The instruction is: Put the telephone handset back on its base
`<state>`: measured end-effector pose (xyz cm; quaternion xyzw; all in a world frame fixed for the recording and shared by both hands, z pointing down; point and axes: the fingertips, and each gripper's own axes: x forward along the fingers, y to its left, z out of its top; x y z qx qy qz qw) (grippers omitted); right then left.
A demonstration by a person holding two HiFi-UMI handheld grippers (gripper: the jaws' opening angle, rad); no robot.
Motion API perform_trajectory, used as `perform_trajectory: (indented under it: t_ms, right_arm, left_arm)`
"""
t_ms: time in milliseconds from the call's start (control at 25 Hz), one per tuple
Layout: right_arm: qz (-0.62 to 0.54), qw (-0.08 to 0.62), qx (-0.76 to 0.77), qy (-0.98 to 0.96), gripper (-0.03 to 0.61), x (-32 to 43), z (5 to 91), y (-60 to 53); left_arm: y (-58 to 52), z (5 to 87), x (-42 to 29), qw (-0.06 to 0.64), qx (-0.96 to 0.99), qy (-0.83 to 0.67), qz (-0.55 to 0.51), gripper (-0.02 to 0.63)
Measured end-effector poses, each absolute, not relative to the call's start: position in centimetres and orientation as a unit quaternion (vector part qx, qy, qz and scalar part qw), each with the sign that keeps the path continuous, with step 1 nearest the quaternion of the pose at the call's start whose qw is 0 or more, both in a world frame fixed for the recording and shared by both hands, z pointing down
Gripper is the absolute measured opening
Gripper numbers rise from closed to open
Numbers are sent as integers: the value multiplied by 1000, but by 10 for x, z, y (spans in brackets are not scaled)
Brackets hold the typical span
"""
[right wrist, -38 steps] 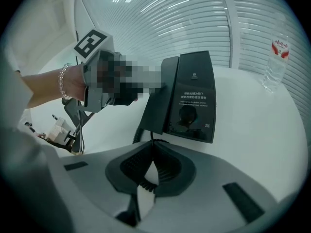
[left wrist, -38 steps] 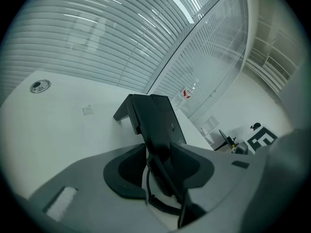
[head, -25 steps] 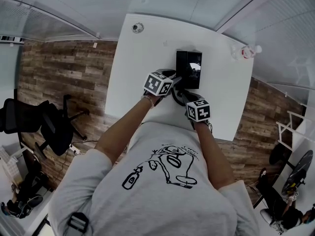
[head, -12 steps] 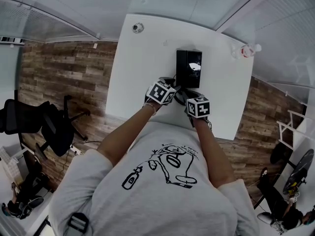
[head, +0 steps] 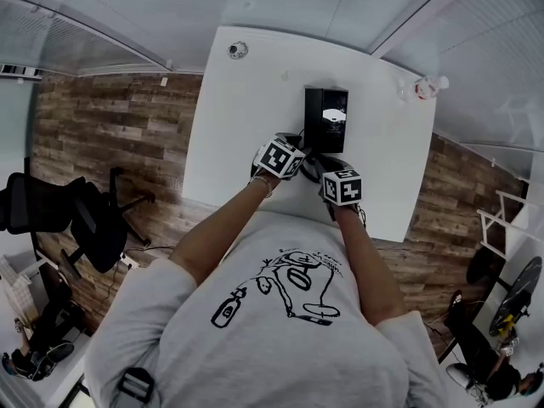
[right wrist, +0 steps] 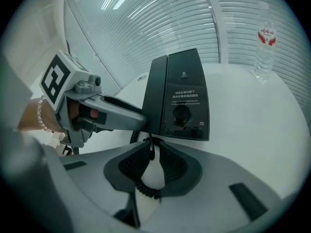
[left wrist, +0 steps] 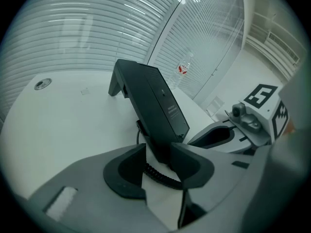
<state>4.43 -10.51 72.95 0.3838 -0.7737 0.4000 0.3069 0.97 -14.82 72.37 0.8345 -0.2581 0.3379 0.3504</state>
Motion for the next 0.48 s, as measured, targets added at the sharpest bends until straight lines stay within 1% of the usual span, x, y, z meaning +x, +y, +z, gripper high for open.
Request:
perform_trajectory:
  t_ms: [80,280,480]
  right_arm:
    - [397,301,390,-774,57,49,726,-103]
    - [370,287,416,-779,61,69,711,-103]
    - [322,271,440,-793,60,89,681,-105]
  left_arm:
    - [-147,722,8,344,835,-262,340,152]
    - [-141,712,3,335,839,-276,327,152]
    - [-133,684,1,325,851,-298,286,150]
